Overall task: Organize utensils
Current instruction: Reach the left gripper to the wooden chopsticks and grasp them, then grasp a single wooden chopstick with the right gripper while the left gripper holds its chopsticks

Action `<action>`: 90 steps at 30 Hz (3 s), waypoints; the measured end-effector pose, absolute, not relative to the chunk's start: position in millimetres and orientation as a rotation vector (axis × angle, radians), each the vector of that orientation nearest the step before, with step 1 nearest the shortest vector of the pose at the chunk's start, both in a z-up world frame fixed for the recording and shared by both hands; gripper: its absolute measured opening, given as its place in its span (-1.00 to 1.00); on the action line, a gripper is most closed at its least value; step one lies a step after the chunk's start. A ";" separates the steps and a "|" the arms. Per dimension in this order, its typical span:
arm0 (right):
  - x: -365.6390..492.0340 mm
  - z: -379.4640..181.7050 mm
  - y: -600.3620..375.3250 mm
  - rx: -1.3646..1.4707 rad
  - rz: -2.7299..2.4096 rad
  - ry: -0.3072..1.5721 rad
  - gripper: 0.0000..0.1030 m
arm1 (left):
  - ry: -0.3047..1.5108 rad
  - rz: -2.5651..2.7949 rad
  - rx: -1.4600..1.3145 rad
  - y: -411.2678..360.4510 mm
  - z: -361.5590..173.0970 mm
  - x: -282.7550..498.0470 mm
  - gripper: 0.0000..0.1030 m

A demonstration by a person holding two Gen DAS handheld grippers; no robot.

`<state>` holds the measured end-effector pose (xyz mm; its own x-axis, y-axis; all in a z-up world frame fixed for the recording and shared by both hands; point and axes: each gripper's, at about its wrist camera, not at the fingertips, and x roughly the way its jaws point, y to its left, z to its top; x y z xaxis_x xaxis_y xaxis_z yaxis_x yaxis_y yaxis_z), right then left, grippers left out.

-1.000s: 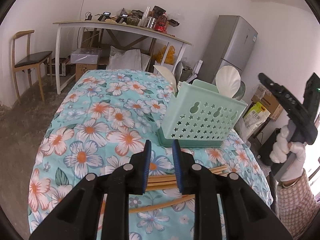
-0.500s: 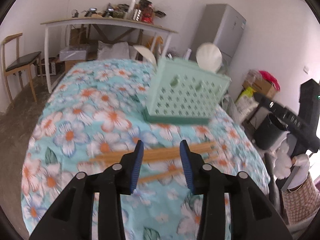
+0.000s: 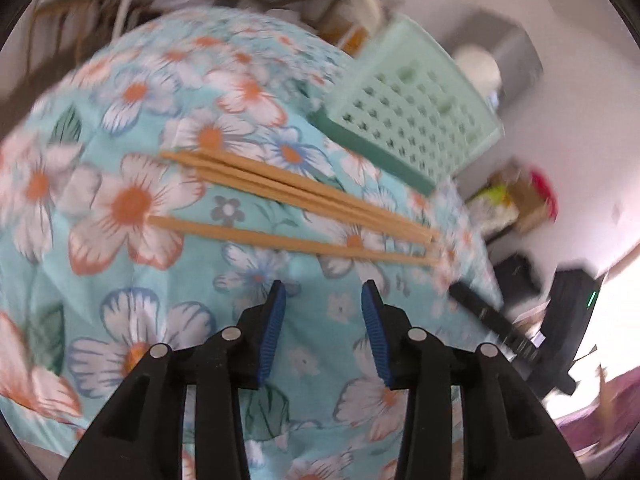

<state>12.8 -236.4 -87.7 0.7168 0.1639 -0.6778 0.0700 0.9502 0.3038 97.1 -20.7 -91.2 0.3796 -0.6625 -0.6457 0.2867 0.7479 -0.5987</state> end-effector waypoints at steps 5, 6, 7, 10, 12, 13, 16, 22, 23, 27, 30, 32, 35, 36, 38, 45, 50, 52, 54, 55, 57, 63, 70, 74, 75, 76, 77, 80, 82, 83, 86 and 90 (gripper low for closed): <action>13.0 -90.4 -236.8 0.334 0.071 0.763 0.12 | 1.041 -0.592 -0.691 -5.5 -104.3 110.4 -0.26; 12.8 -90.2 -237.8 0.340 0.074 0.760 0.12 | 1.044 -0.581 -0.722 -3.7 -104.3 112.5 -0.26; 12.4 -91.2 -238.6 0.351 0.078 0.755 0.12 | 1.047 -0.565 -0.762 -1.9 -105.6 114.2 -0.26; 9.5 -91.0 -242.0 0.357 0.082 0.745 0.12 | 1.067 -0.496 -0.890 4.1 -109.0 121.0 -0.26; 8.4 -90.1 -243.4 0.360 0.085 0.743 0.12 | 1.086 -0.442 -0.969 8.4 -110.9 125.4 -0.26; 8.1 -90.3 -243.9 0.364 0.087 0.741 0.12 | 1.101 -0.412 -1.013 9.6 -112.4 126.9 -0.26; 7.7 -90.7 -244.2 0.371 0.090 0.737 0.11 | 1.128 -0.349 -1.080 8.4 -114.7 128.2 -0.30; 6.4 -90.2 -246.0 0.397 0.098 0.728 0.11 | 1.147 -0.252 -1.122 8.9 -120.2 126.7 -0.65; 6.1 -89.8 -246.0 0.397 0.099 0.728 0.11 | 1.150 -0.247 -1.133 10.3 -121.9 126.2 -0.72; 5.3 -89.8 -247.3 0.400 0.104 0.727 0.09 | 1.159 -0.247 -1.212 18.4 -131.1 125.4 -0.77; 5.4 -89.6 -247.6 0.399 0.107 0.728 0.08 | 1.161 -0.247 -1.217 20.9 -130.9 123.4 -0.81; 5.3 -89.7 -247.8 0.398 0.107 0.728 0.08 | 1.165 -0.245 -1.212 23.0 -129.6 121.1 -0.81; 5.3 -89.9 -248.0 0.398 0.107 0.728 0.08 | 1.173 -0.244 -1.197 27.0 -126.5 117.3 -0.81; 5.4 -90.0 -247.9 0.395 0.107 0.729 0.08 | 1.172 -0.243 -1.193 29.1 -125.7 116.0 -0.81; 5.5 -90.3 -247.0 0.389 0.104 0.730 0.08 | 1.173 -0.244 -1.187 31.5 -124.8 114.9 -0.81; 6.8 -89.9 -245.6 0.374 0.099 0.737 0.08 | 1.194 -0.259 -1.244 33.6 -133.9 118.1 -0.81; 7.4 -89.9 -244.4 0.363 0.094 0.739 0.08 | 1.195 -0.260 -1.286 35.9 -139.7 117.9 -0.81; 7.9 -89.5 -244.4 0.362 0.094 0.741 0.08 | 1.199 -0.261 -1.308 36.7 -141.8 117.8 -0.81; 7.9 -89.6 -244.8 0.361 0.094 0.742 0.08 | 1.202 -0.260 -1.325 37.6 -143.4 117.5 -0.81; 8.0 -89.5 -244.7 0.361 0.093 0.742 0.08 | 1.202 -0.258 -1.331 37.6 -143.9 117.4 -0.81; 8.1 -88.9 -244.6 0.359 0.091 0.741 0.08 | 1.203 -0.250 -1.342 37.0 -144.3 116.9 -0.81; 7.8 -89.7 -244.4 0.359 0.089 0.736 0.08 | 1.190 -0.234 -1.307 35.5 -141.5 114.9 -0.82; 8.4 -87.3 -246.2 0.339 0.088 0.752 0.04 | 1.141 -0.290 -1.135 32.7 -121.2 110.3 -0.84; 9.7 -80.1 -246.3 0.297 0.089 0.755 0.00 | 1.124 -0.335 -1.024 35.0 -112.9 106.7 -0.82; 10.2 -77.6 -244.7 0.284 0.092 0.751 -0.05 | 1.122 -0.340 -1.007 36.5 -112.3 106.0 -0.82; 10.6 -73.8 -244.1 0.269 0.099 0.745 -0.09 | 1.112 -0.340 -0.991 39.4 -112.2 105.2 -0.82; 12.2 -67.9 -242.4 0.249 0.111 0.736 -0.10 | 1.108 -0.340 -0.984 40.3 -112.7 105.1 -0.81; 20.9 -52.9 -230.9 0.177 0.154 0.713 -0.22 | 1.100 -0.352 -0.971 44.1 -116.3 106.1 -0.81; 31.3 -43.2 -216.0 0.106 0.195 0.703 -0.24 | 1.095 -0.364 -0.952 43.9 -117.7 106.7 -0.80; 36.6 -40.1 -207.6 0.073 0.220 0.703 -0.24 | 1.089 -0.369 -0.941 42.8 -117.8 106.8 -0.80; 55.3 -36.3 -177.8 -0.058 0.299 0.710 -0.25 | 1.072 -0.388 -0.904 41.1 -117.3 106.8 -0.79; 81.5 -45.3 -144.6 -0.209 0.379 0.737 -0.27 | 1.050 -0.403 -0.866 38.2 -116.6 105.4 -0.77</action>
<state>81.5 -144.6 -45.3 0.6768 0.2625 -0.6878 -0.4072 0.9118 -0.0527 105.4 38.2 -116.6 0.4669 -0.6639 -0.5842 -0.1030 0.6153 -0.7816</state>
